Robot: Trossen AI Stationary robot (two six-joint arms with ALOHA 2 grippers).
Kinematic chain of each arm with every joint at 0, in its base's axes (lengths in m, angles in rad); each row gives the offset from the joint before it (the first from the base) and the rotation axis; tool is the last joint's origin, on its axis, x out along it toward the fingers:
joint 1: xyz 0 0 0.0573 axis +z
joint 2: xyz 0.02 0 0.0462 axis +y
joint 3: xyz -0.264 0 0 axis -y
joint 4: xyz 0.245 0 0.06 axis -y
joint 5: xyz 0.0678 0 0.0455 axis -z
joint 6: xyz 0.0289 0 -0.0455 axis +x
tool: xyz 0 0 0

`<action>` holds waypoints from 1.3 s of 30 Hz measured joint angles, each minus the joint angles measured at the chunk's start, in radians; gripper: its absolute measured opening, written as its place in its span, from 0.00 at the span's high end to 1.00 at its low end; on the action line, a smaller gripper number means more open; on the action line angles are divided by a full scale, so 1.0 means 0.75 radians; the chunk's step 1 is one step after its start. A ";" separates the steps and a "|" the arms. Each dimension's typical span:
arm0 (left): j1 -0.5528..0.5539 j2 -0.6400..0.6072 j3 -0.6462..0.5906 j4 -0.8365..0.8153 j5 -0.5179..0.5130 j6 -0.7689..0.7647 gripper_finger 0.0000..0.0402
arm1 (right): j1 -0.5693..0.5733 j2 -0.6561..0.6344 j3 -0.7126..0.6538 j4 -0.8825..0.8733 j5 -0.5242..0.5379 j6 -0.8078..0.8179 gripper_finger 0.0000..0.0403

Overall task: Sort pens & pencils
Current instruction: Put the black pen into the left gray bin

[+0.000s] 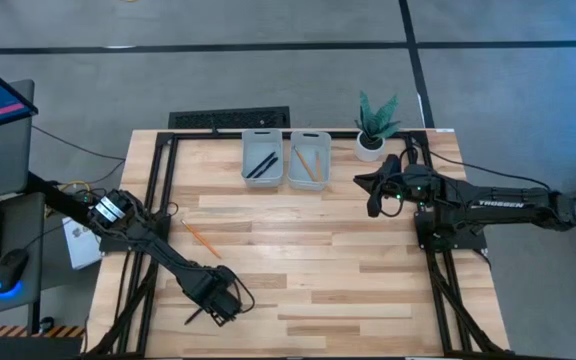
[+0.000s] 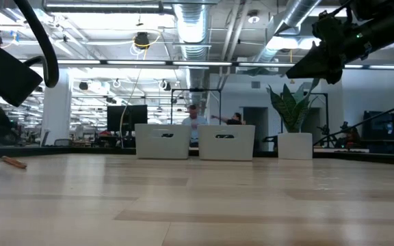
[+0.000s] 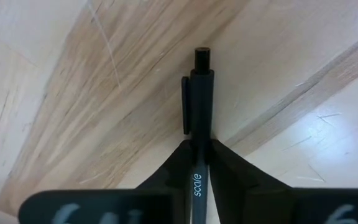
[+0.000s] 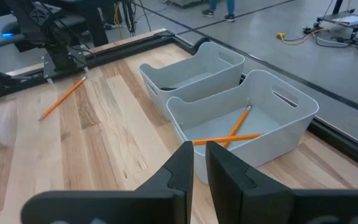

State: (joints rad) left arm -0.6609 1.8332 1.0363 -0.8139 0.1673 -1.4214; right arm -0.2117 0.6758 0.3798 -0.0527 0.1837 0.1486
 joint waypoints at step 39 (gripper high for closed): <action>0.401 0.002 0.509 -0.691 -0.530 0.357 0.90 | 0.000 0.000 0.000 0.000 0.000 0.000 0.84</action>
State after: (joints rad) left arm -0.3602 1.8343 1.4179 -1.3321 -0.2304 -1.1536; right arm -0.2115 0.6760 0.3798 -0.0528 0.1837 0.1486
